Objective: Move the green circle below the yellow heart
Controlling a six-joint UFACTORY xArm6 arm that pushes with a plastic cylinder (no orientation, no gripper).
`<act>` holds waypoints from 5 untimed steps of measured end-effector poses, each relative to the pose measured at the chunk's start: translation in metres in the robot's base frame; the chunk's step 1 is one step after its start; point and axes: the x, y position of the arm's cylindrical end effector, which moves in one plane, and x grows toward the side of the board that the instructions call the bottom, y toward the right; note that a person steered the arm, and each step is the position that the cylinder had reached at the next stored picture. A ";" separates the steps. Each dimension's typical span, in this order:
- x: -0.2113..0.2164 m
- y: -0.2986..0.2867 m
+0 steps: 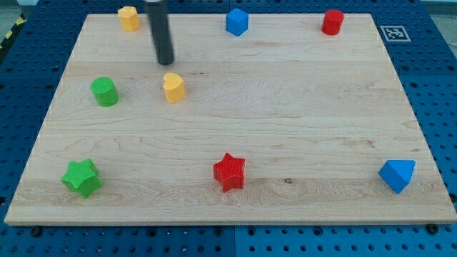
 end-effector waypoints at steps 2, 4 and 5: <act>0.064 -0.118; 0.078 -0.118; 0.078 -0.115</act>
